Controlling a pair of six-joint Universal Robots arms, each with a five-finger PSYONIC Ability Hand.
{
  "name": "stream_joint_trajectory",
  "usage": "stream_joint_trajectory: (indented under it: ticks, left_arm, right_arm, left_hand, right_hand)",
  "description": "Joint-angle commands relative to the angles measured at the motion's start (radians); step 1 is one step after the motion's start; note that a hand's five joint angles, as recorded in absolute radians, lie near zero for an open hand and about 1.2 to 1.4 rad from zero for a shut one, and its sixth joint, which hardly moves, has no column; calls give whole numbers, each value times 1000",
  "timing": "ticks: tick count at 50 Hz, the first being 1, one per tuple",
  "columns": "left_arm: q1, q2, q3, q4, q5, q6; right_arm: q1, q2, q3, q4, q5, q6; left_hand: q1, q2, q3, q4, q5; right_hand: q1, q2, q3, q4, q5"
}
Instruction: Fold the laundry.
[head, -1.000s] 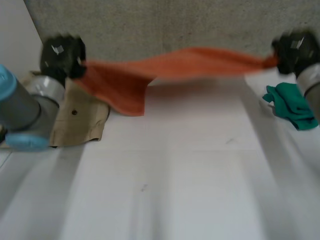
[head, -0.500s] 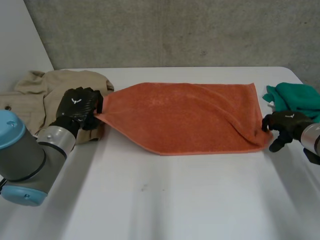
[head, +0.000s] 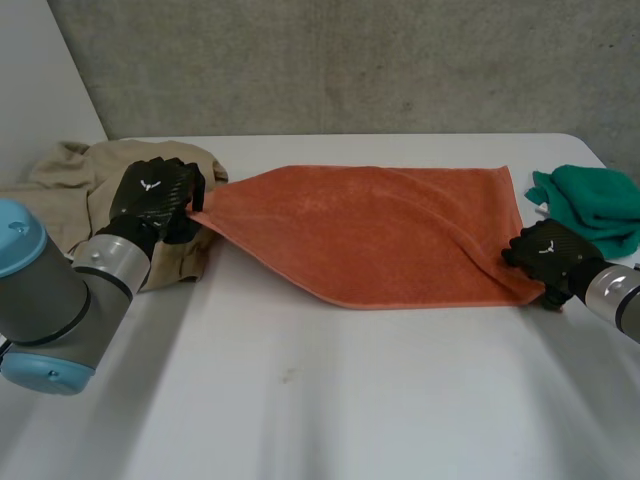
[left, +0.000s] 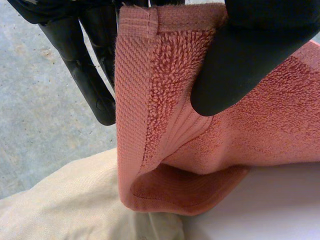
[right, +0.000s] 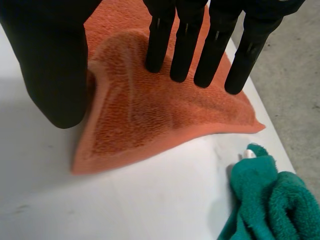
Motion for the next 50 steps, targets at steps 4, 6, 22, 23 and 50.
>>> stream_joint_trajectory:
  ticks: [4,6,22,23,50]
  left_arm:
    - [3,2,-6,-17,-12,-4]
    - [3,10,-9,-45,-18,-8]
    - [112,298,-93,-775,38,321]
    - [118,309,-96,-817,45,349]
    - [-7,-165,669,-309,-81,306]
  right_arm:
    - [12,59,-57,-34,-3,69]
    - [12,55,-61,-29,-6,98]
    - [-215,-297,-3,685,187,-62]
    - [-223,-304,2,742,206,-98]
    - [56,-73,-583,106,372,425]
  left_hand:
    - [241,197,203,192,228]
    - [241,197,203,192,228]
    - [241,197,203,192,228]
    - [241,197,203,192,228]
    - [241,197,203,192,228]
  right_hand:
    - [591,589,588,591,591]
    - [812,811,810,813,813]
    - [812,811,810,813,813]
    - [812,811,810,813,813]
    - [812,811,810,813,813]
